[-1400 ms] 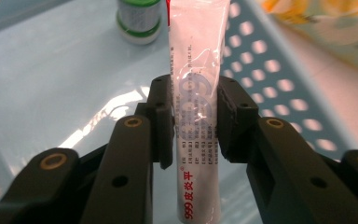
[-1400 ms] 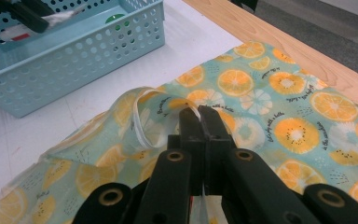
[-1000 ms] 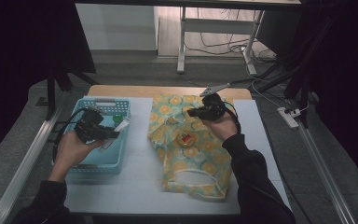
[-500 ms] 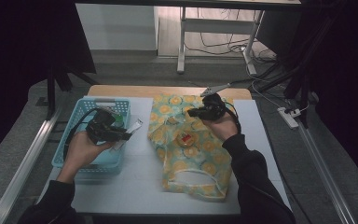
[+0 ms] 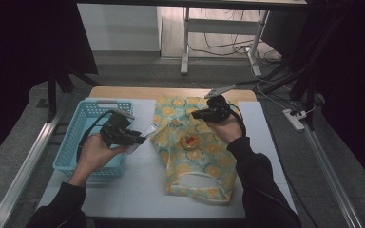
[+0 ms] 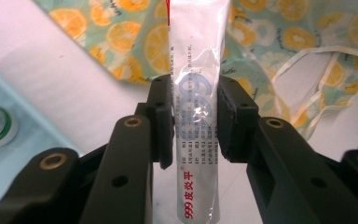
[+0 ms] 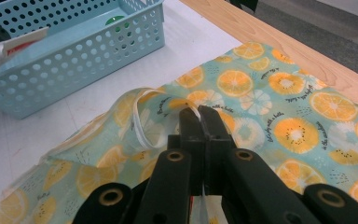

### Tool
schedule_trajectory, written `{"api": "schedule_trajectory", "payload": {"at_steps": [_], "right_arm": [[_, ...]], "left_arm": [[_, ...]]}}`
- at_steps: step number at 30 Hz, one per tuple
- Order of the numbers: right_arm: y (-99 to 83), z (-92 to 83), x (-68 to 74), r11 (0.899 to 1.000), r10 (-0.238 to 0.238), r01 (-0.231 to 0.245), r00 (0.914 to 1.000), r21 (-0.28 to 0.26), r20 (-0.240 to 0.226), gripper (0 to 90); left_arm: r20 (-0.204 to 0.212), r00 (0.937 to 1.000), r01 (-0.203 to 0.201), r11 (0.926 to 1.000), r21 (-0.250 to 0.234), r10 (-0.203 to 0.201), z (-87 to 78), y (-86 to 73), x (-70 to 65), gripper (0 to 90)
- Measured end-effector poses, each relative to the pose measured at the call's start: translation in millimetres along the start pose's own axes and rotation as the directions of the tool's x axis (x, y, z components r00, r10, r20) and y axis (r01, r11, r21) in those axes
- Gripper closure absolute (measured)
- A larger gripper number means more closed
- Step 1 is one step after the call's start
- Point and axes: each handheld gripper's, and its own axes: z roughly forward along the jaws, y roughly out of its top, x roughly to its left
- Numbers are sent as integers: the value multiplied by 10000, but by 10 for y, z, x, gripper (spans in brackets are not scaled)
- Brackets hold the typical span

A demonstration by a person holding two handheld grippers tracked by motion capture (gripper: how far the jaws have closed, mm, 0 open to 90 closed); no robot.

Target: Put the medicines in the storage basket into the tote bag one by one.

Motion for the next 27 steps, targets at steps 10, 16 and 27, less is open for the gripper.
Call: {"api": "schedule_trajectory", "payload": {"at_steps": [10, 16, 27], "right_arm": [[5, -1, 2, 10000, -7, 7, 10000, -64, -34, 900], [9, -16, -3, 10000, -6, 5, 10000, -93, -18, 900], [27, -14, 0, 9999, -29, 28, 10000, -119, -24, 900]], "left_arm": [[247, 9982, -548, 9985, -30, 548, 126, 195, -174, 694], [368, 9963, -780, 9969, 42, 778, 221, 288, -260, 694], [749, 9901, -1200, 9926, 166, 1185, 453, 476, -448, 694]]}}
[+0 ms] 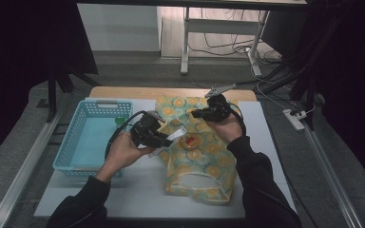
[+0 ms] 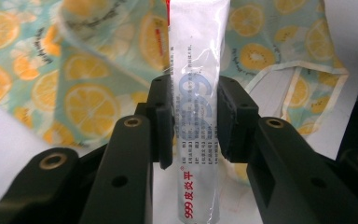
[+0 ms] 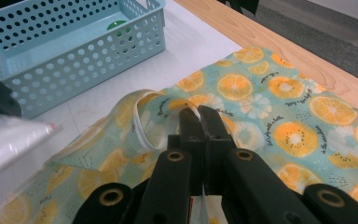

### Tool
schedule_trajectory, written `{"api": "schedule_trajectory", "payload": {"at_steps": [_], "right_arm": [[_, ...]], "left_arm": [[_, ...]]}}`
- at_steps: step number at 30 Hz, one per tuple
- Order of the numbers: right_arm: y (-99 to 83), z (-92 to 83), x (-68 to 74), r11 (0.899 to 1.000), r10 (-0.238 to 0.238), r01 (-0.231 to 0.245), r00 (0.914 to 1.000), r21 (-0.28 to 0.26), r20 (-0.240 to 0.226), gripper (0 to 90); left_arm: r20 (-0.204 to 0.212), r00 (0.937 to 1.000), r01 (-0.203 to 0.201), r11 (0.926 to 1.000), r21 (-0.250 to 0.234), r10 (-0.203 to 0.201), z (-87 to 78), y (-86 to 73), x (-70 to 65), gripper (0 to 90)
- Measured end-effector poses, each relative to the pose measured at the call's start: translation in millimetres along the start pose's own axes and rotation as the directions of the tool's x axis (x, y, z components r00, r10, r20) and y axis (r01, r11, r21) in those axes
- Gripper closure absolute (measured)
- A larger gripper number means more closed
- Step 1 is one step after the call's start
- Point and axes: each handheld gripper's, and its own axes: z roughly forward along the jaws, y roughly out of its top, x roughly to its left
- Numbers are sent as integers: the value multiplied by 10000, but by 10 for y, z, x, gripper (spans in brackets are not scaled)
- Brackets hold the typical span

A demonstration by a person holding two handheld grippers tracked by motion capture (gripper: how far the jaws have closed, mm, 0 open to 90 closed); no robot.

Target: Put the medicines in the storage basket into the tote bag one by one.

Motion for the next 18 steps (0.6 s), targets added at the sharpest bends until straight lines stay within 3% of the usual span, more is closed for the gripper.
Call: {"api": "schedule_trajectory", "payload": {"at_steps": [18], "right_arm": [[25, -10, 4, 10000, -32, 32, 10000, -29, -11, 900]], "left_arm": [[254, 9992, -328, 9989, 326, 320, 441, 320, -166, 694]]}}
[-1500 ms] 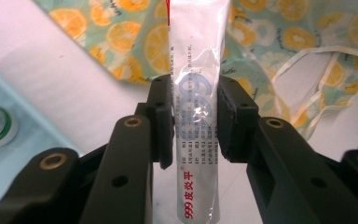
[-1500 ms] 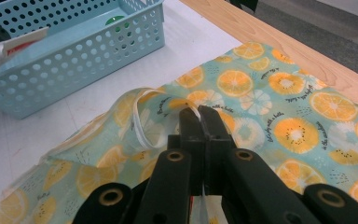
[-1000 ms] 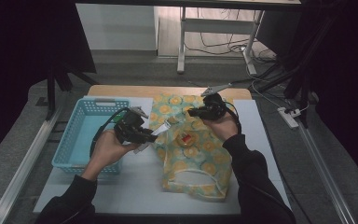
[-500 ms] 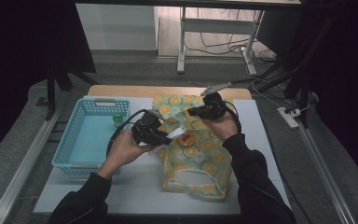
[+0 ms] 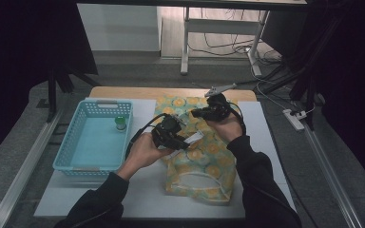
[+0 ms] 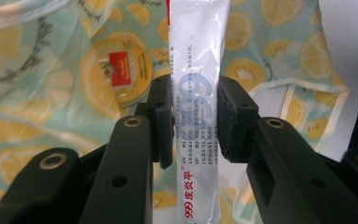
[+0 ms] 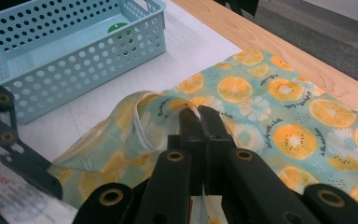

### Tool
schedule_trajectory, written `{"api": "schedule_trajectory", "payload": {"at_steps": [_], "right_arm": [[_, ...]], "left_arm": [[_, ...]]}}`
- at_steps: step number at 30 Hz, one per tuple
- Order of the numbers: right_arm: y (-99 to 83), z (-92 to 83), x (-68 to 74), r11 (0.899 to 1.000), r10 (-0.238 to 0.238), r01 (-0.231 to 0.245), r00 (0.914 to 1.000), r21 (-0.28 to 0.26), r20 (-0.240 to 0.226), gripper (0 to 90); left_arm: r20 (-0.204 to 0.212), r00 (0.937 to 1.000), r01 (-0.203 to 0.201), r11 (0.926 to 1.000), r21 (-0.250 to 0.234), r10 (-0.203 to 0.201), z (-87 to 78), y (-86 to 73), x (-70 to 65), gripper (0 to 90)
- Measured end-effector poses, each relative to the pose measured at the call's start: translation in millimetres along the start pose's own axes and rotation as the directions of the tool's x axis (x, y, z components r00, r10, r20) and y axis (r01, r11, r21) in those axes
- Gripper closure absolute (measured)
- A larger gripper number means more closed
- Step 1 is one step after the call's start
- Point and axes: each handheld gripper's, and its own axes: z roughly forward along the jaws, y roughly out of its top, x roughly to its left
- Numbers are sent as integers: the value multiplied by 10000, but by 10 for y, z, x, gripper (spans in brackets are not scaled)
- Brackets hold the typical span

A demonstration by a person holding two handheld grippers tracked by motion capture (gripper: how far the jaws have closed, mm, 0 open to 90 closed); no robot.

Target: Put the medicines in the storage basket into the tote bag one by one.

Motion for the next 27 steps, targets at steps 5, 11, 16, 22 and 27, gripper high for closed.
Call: {"api": "schedule_trajectory", "payload": {"at_steps": [5, 11, 16, 22, 27], "right_arm": [[7, -6, 6, 10000, 5, -5, 10000, -7, -3, 900], [7, -1, 10, 10000, 10, -10, 10000, 3, -12, 900], [-4, 10, -1, 10000, 48, -48, 10000, 56, 48, 900], [-21, 41, -3, 9999, 57, -58, 10000, 119, 39, 900], [-26, 75, 3, 9998, 77, -78, 10000, 168, 37, 900]], "left_arm": [[-43, 9999, -94, 9999, 38, 94, 113, 87, -23, 694], [-217, 9996, -177, 9998, 51, 178, 253, 142, 1, 694], [-693, 9976, -30, 9996, 288, 50, 372, 131, 105, 693], [-1076, 9934, 462, 9978, 472, -409, 434, 76, 279, 693], [-1443, 9872, 771, 9951, 625, -675, 479, 37, 389, 693]]}}
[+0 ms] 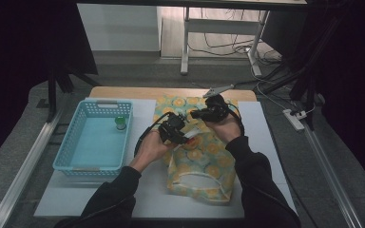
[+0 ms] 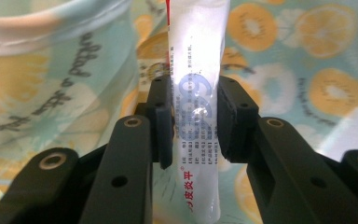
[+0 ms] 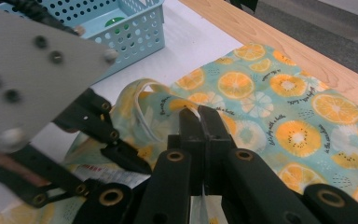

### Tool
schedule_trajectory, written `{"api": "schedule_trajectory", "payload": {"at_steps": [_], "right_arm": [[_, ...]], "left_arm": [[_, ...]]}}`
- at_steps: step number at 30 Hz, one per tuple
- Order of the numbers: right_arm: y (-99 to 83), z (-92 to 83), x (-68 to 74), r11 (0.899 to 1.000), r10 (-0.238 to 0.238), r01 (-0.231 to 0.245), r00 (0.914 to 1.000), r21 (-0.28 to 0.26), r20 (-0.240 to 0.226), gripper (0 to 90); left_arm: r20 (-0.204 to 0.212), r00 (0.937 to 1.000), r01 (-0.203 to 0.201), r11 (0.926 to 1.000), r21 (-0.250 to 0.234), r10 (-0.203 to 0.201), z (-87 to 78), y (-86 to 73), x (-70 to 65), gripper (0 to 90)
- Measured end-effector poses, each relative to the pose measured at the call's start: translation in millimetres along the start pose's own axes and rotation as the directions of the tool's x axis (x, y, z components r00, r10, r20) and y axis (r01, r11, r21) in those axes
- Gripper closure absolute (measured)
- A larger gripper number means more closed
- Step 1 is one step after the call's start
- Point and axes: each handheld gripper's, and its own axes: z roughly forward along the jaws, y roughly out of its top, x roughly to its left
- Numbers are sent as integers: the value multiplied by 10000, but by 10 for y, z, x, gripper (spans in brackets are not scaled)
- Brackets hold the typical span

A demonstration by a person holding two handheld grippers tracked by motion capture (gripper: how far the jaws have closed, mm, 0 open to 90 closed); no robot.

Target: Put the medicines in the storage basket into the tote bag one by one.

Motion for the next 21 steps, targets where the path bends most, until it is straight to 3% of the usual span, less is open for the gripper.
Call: {"api": "schedule_trajectory", "payload": {"at_steps": [12, 21], "right_arm": [[-23, 39, -2, 10000, 31, -31, 10000, 87, 0, 900], [-59, 92, -1, 9998, 35, -34, 10000, 191, -30, 900]], "left_arm": [[-730, 9959, 565, 9978, 354, -538, 148, -61, 182, 693], [-1023, 9928, 690, 9960, 575, -629, 198, -89, 256, 692]]}}
